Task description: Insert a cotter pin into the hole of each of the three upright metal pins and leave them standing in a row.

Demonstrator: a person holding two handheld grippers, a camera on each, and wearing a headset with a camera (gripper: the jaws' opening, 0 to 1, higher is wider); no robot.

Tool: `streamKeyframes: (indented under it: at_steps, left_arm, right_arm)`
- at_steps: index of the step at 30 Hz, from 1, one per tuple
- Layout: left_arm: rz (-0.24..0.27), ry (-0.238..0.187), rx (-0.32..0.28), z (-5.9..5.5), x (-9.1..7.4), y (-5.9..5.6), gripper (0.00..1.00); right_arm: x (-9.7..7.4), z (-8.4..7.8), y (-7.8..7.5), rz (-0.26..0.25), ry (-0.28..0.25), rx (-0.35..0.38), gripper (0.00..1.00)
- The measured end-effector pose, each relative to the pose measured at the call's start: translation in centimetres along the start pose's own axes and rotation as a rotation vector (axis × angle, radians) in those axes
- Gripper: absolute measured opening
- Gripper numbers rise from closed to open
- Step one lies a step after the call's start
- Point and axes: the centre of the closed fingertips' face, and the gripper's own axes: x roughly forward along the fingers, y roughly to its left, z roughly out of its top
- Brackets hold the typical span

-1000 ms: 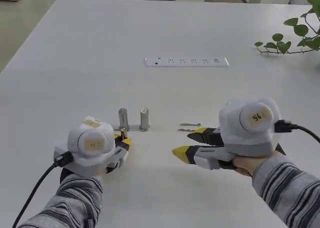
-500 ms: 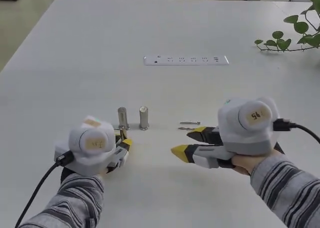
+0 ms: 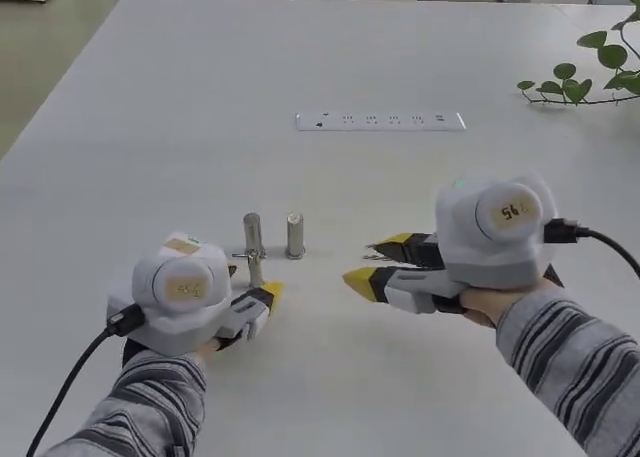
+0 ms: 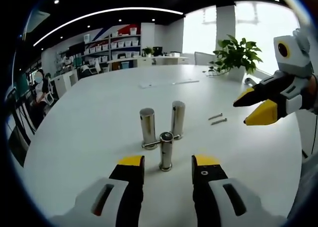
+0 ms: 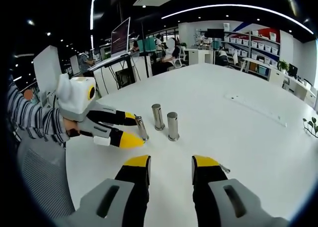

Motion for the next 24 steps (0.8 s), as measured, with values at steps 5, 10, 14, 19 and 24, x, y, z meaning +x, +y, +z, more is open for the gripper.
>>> streamKeyframes:
  at_steps: [5,10,14,19,24]
  left_arm:
    - [-0.004,-0.012,0.003,0.4,-0.7,-0.2,0.44]
    - [-0.018,-0.039,-0.015,1.1,-1.5,-0.4,0.52]
    - [-0.028,-0.049,-0.015,1.3,-1.7,-0.5,0.56]
    - [-0.032,-0.059,-0.019,1.6,-2.3,-0.6,0.62]
    - [-0.036,-0.073,-0.020,2.0,-2.5,-0.8,0.65]
  right_arm:
    - [1.1,1.3,0.1,0.012,-0.014,-0.025,0.29]
    - [2.7,2.6,0.2,0.033,-0.036,-0.050,0.29]
    - [4.0,3.3,0.3,0.044,-0.045,-0.042,0.30]
    - [5.5,3.6,0.1,0.041,-0.043,-0.029,0.29]
    - [7.1,3.5,-0.3,0.027,-0.032,-0.024,0.28]
